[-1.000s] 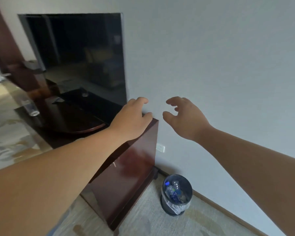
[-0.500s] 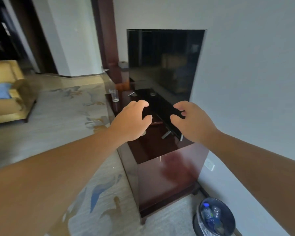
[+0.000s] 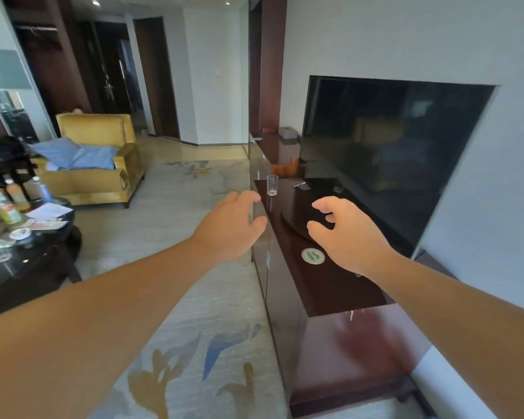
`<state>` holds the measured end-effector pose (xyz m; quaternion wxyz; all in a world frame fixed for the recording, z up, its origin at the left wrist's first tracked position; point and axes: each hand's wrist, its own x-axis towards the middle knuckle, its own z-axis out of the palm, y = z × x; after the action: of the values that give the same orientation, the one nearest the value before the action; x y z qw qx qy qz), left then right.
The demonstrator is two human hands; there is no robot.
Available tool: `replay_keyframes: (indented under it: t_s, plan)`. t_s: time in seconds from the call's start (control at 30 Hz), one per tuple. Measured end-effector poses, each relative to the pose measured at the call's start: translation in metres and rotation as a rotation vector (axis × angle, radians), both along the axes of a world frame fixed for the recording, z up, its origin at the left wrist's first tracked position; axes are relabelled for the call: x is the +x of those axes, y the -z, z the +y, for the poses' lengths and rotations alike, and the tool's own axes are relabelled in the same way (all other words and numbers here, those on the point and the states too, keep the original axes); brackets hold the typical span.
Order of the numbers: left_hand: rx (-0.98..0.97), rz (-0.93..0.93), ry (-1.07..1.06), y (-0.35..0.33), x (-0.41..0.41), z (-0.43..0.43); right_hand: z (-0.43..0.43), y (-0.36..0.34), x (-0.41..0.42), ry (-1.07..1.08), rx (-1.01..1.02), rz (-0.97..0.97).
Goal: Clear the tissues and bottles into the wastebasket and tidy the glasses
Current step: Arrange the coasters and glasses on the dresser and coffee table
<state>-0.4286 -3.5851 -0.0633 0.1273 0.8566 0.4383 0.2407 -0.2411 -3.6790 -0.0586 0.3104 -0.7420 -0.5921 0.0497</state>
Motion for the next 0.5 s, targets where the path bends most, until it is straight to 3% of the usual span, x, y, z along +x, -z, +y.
replay_keyframes:
  t_s: [0.5]
  plan:
    - [-0.071, -0.006, 0.139, 0.02, -0.028, 0.108, 0.085, 0.014, -0.04, 0.123, -0.068, -0.026]
